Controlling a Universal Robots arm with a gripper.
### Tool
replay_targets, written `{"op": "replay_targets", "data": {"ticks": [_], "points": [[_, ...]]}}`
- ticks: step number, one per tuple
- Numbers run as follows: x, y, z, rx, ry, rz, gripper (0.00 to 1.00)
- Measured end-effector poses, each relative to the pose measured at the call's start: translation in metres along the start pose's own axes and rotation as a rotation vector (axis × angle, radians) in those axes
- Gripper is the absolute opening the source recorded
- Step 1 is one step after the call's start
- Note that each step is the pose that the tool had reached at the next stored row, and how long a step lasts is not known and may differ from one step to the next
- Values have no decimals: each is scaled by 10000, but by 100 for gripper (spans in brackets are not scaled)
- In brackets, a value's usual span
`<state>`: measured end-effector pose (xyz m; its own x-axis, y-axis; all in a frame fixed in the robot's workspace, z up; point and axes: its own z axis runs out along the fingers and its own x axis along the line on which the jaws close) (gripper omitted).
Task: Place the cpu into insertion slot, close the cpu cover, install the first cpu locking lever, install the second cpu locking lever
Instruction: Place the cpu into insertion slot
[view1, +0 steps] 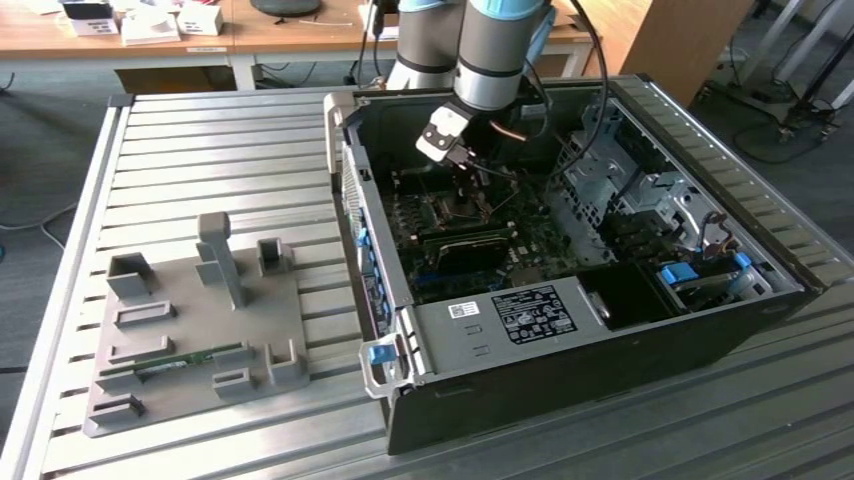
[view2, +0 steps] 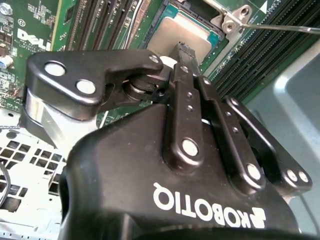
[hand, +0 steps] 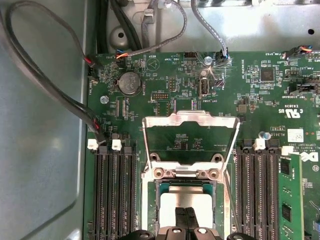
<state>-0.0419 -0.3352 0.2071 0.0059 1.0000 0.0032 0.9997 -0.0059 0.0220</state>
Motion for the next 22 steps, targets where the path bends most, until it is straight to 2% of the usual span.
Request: {"op": "replay_targets", "data": {"ticks": [8,22], "points": [[0,-1,62,0,-1,0,11],[-1,-2,94,1,-9,1,11]]}}
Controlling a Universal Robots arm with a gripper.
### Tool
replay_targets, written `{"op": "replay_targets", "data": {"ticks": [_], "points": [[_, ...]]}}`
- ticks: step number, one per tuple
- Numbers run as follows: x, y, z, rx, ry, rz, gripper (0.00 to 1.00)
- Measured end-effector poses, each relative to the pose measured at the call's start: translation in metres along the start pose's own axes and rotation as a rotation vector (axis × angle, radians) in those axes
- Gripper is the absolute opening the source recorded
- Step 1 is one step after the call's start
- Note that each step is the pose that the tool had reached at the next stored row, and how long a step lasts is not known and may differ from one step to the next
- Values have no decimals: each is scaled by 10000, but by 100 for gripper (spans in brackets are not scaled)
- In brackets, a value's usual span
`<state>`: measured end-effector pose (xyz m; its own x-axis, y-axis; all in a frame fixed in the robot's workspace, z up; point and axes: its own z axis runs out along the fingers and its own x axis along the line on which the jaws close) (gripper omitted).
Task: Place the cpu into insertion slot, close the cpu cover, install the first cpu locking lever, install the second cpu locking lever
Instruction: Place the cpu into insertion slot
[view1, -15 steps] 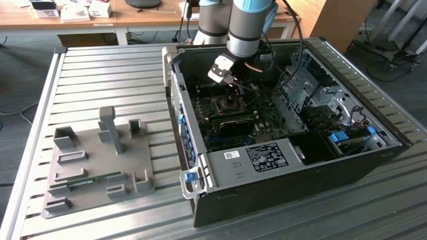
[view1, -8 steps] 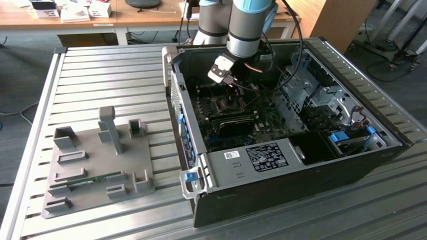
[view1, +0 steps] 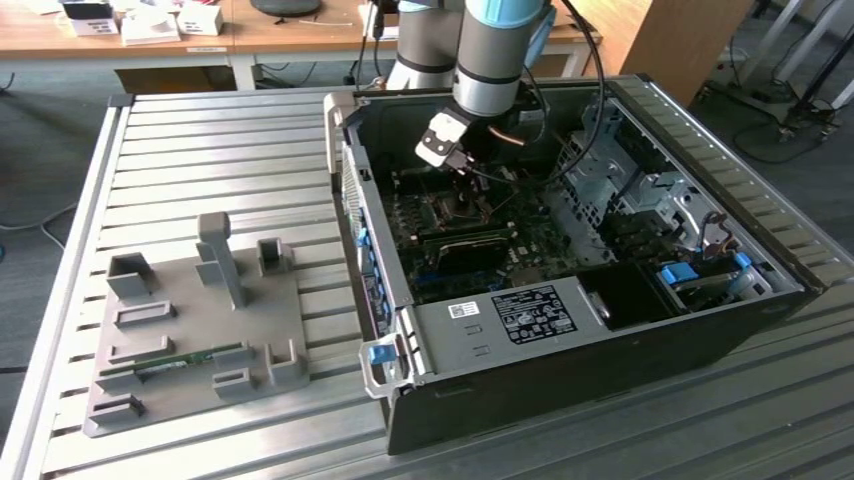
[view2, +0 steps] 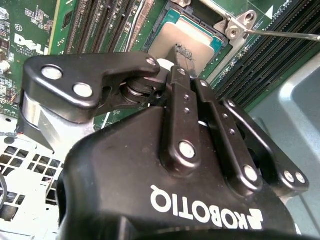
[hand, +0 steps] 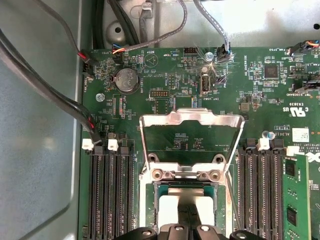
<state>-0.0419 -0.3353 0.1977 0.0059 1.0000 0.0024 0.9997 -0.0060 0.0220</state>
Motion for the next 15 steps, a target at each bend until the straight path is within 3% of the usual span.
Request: {"op": "replay_targets", "data": {"ticks": [6,15], "points": [[5,4,-32,-15,31,0,11],[1,7,-313,-1,1,0,11]]}}
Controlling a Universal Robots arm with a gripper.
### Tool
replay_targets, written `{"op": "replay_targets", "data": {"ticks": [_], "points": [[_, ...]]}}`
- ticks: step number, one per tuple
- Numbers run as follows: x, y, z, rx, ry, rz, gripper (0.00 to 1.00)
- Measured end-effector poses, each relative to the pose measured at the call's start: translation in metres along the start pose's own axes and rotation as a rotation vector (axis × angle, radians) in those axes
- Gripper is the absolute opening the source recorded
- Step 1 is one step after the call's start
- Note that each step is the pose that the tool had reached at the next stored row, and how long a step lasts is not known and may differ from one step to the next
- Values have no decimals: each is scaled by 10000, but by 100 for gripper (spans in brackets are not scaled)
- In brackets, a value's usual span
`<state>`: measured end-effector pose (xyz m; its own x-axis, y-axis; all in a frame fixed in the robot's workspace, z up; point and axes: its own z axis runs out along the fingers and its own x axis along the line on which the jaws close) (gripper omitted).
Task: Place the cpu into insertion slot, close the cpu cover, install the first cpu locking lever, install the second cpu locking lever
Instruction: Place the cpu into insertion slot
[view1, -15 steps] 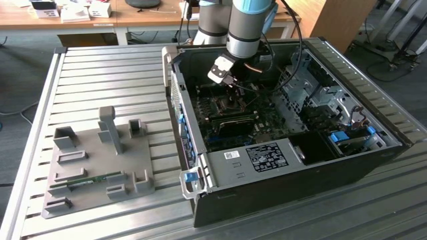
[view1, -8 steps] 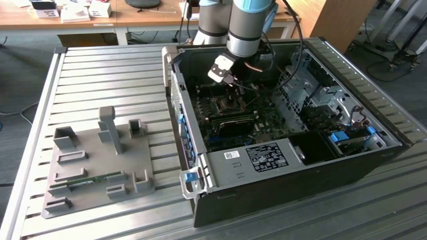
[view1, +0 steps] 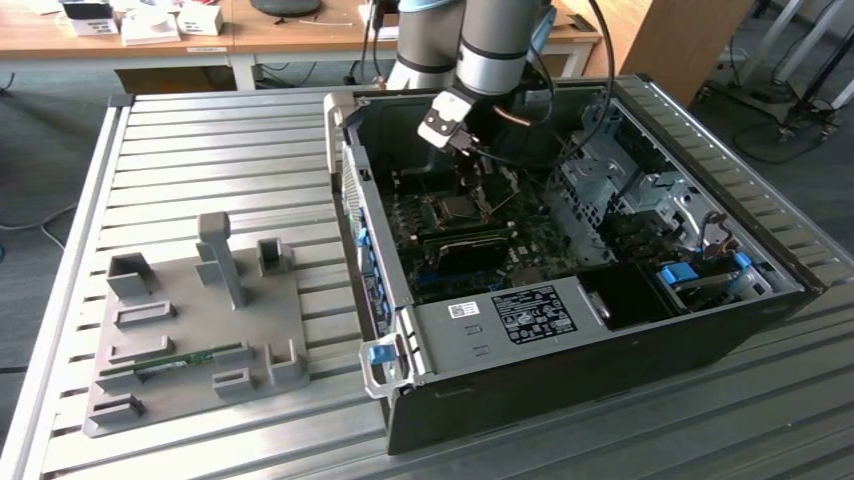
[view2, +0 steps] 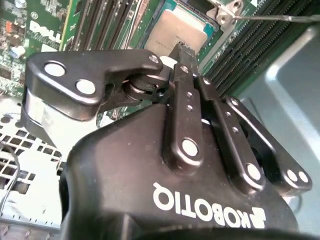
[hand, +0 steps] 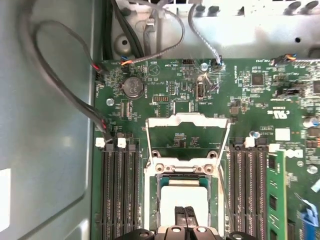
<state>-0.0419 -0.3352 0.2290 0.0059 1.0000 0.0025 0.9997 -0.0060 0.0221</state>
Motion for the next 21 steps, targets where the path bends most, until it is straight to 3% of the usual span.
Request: {"op": "replay_targets", "data": {"ticks": [4,21], "points": [[0,2,-86,1,0,-1,11],[-11,5,-97,0,-1,0,11]]}}
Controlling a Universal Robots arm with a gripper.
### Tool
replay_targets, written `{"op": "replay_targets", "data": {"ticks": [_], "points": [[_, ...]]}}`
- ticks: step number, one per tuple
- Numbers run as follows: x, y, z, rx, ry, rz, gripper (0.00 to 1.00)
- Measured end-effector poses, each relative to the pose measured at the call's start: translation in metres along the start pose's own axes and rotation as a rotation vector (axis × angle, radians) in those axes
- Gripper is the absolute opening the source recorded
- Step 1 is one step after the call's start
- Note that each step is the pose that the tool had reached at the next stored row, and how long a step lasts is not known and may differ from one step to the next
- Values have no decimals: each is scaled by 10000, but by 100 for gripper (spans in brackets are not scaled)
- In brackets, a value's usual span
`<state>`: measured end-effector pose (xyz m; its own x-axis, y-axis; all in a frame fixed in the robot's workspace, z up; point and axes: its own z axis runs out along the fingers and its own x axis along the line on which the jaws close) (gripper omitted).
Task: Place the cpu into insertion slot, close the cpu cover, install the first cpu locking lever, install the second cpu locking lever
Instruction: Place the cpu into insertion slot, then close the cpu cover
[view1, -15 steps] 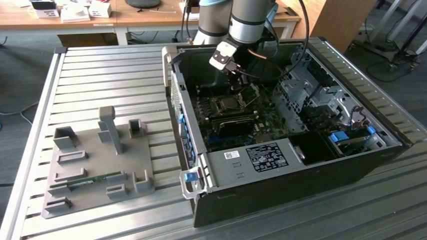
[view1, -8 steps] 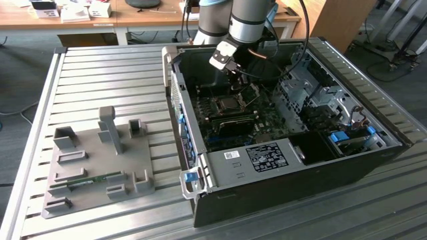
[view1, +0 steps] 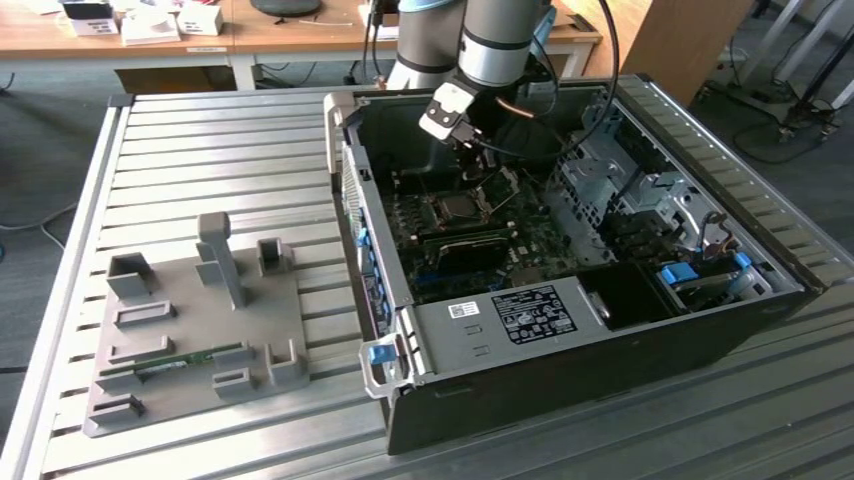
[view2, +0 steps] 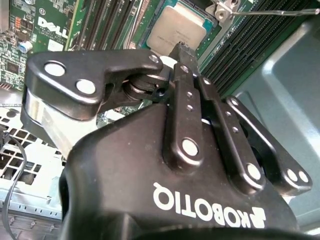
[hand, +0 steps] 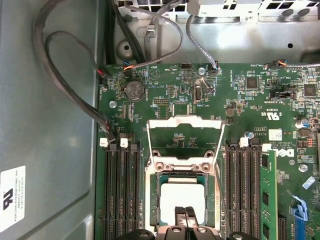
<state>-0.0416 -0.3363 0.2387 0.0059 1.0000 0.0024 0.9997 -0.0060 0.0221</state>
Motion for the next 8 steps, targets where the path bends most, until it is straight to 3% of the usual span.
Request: {"op": "replay_targets", "data": {"ticks": [8], "points": [[-25,0,0,0,0,0,11]]}}
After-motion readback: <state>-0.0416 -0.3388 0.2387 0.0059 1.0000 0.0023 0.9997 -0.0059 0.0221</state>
